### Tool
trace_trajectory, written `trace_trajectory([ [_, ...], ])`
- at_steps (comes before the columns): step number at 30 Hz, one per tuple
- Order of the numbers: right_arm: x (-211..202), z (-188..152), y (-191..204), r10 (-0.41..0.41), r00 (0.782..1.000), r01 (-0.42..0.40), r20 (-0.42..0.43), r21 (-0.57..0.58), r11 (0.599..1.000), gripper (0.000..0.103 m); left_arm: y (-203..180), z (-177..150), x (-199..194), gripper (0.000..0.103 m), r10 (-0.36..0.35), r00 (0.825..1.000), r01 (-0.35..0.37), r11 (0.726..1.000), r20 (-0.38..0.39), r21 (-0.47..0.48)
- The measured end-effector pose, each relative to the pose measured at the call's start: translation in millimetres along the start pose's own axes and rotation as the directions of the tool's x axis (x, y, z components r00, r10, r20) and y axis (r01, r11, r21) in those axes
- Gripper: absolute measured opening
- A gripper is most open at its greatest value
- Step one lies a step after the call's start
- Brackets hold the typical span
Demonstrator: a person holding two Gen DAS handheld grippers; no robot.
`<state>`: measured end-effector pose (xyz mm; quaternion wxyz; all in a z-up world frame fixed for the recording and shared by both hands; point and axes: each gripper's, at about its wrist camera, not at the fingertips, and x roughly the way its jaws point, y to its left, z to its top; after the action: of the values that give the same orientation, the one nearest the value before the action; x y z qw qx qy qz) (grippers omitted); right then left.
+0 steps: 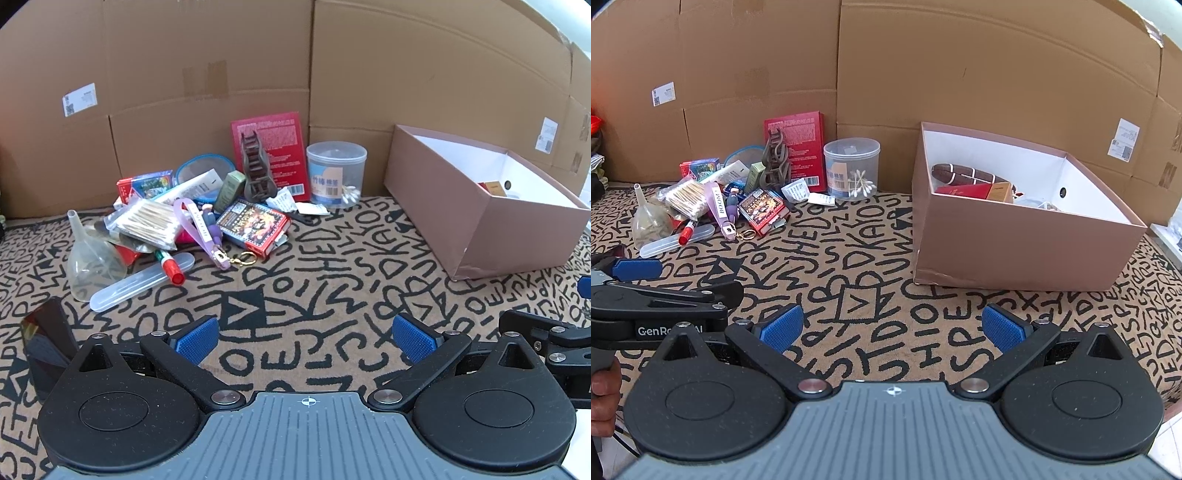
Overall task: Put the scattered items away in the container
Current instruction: 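Move the left tool to the clear tube while the right tool reaches the card box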
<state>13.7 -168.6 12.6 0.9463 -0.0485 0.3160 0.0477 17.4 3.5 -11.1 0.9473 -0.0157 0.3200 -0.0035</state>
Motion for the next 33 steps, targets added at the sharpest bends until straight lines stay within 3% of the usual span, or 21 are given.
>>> trace_trajectory([
  [13, 43, 14, 25, 0.021, 0.998, -0.025, -0.062, -0.067, 0.997, 0.103, 30, 4, 33, 0.103, 0.041, 0.999, -0.043, 0.998, -0.032, -0.054],
  [23, 90, 34, 57, 0.138, 0.988, -0.147, -0.072, -0.137, 0.98, 0.102, 85, 7, 58, 0.103, 0.061, 0.996, -0.067, 0.993, -0.062, -0.098],
  [30, 135, 49, 89, 0.195, 0.981, -0.194, -0.018, -0.245, 0.95, 0.102, 122, 25, 84, 0.098, 0.07, 0.994, -0.082, 0.986, -0.089, -0.142],
  [33, 157, 55, 98, 0.183, 0.983, -0.175, 0.004, -0.287, 0.942, 0.102, 134, 34, 93, 0.095, 0.024, 0.996, -0.039, 0.984, -0.09, -0.175],
])
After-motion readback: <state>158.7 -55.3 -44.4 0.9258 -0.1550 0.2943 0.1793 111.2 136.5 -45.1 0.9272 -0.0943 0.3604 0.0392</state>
